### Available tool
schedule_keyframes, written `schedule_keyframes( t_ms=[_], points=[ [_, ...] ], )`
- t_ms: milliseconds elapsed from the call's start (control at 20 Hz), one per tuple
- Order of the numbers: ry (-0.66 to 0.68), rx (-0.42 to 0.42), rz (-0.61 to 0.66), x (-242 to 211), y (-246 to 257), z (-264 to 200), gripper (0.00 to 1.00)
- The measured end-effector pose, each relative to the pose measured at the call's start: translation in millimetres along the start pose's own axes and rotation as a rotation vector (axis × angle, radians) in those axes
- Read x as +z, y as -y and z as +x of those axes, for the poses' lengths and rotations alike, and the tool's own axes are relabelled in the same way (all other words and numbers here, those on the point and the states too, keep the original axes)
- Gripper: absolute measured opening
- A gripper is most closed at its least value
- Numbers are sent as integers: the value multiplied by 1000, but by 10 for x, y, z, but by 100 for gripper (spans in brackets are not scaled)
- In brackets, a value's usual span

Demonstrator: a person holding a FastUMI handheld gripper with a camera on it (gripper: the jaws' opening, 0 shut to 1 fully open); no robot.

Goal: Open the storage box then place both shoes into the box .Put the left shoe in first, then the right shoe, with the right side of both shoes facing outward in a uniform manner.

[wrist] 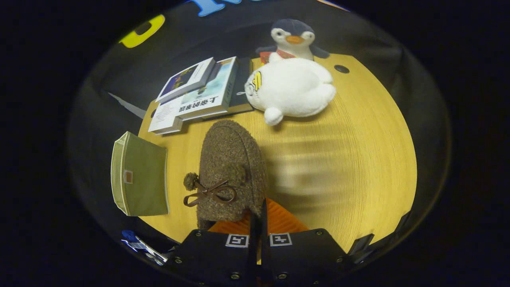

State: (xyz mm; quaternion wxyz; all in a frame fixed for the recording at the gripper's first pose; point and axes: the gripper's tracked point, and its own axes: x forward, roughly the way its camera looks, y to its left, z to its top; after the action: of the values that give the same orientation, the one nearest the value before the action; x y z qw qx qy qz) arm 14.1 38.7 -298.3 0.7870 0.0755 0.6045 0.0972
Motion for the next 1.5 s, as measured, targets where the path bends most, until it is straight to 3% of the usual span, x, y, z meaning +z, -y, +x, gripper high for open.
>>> schedule_keyframes(
  t_ms=[450,1150,1500],
  points=[
    [29,55,-143,233,-872,-331,5],
    [-45,133,-369,311,-2232,-86,5],
    [-55,206,-387,407,-2964,-23,5]
  ],
)
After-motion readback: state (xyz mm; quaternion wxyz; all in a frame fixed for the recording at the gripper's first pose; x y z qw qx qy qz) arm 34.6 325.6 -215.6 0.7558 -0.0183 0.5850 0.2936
